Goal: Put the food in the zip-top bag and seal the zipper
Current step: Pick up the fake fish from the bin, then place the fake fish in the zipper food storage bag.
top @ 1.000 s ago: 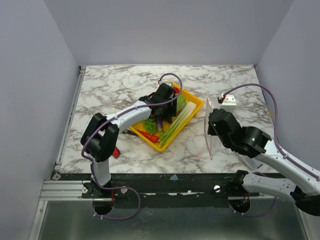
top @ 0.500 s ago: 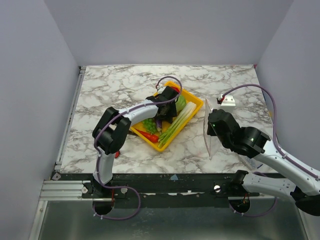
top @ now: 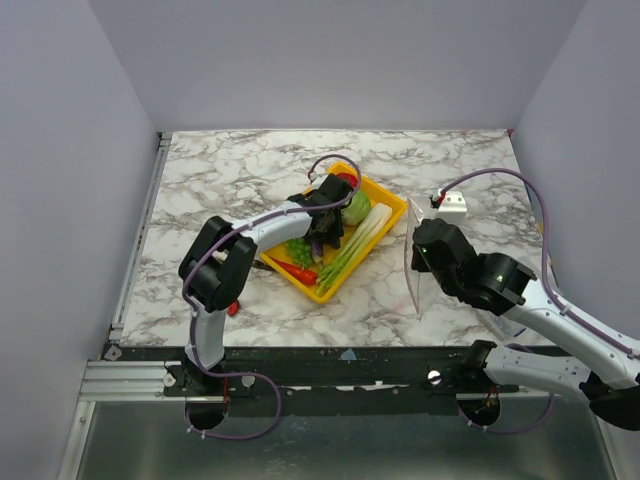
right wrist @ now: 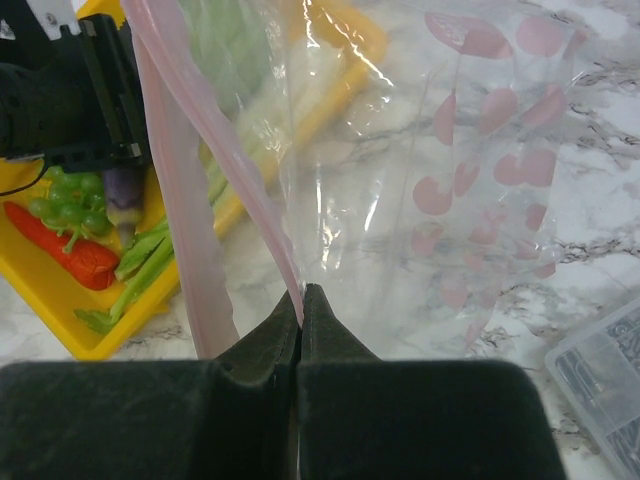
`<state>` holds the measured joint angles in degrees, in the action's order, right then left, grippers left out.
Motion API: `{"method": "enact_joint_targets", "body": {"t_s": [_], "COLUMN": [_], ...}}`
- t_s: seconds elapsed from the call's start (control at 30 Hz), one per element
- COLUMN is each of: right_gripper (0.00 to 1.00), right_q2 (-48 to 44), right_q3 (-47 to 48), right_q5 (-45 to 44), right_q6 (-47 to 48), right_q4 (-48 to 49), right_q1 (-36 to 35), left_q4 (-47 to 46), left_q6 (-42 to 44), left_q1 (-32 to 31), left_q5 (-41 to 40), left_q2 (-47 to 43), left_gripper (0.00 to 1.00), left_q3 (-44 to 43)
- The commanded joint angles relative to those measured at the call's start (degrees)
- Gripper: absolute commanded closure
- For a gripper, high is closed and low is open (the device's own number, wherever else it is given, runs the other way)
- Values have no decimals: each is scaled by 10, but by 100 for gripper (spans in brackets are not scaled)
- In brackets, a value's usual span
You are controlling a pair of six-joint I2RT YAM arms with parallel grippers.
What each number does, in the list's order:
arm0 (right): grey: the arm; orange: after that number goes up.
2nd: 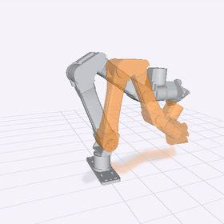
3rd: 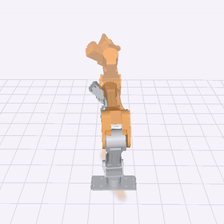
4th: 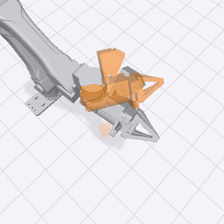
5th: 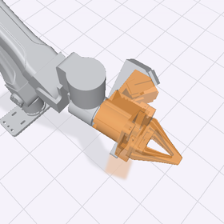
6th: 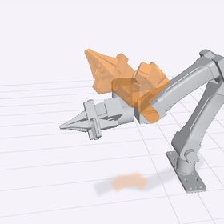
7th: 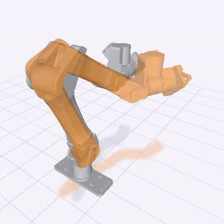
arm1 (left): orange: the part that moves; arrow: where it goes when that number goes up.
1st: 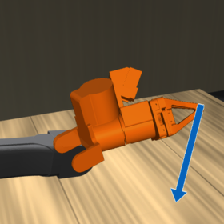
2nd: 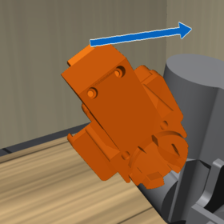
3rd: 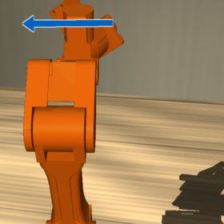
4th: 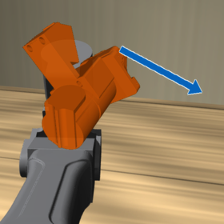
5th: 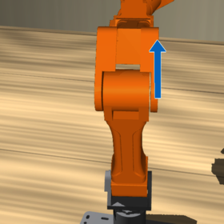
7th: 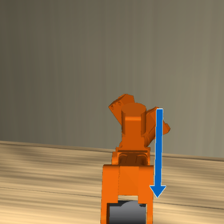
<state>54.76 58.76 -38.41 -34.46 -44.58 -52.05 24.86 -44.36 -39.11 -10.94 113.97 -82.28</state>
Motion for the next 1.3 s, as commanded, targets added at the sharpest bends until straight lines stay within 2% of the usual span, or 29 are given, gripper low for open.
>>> {"method": "enact_joint_targets", "body": {"t_s": [0.0,0.13,0.37,0.47,0.7,0.87,1.03,1.27], "right_gripper": [99,99,99,99,99,99,100,100], "right_q2": [3,5,9,15,29,29,50,84], "right_q3": [-3,1,-4,-4,4,4,20,42], "right_q5": [11,11,7,14,49,94,112,126], "right_q6": [-4,-15,-20,-21,34,101,118,112], "right_q4": [10,2,14,19,26,63,76,65], "right_q1": [1,1,1,1,1,1,1,1], "left_q4": [-1,5,-5,-18,-15,30,88,135], "left_q6": [36,51,31,26,83,82,85,94], "left_q1": [0,0,-2,-8,-19,-38,-72,-91], "left_q5": [-2,29,153,195,467,590,609,543], "left_q2": [-91,-152,-259,-330,-503,-583,-596,-590], "left_gripper": [83,90,97,98,100,100,100,100], "left_q3": [32,66,158,212,291,306,290,270]}}
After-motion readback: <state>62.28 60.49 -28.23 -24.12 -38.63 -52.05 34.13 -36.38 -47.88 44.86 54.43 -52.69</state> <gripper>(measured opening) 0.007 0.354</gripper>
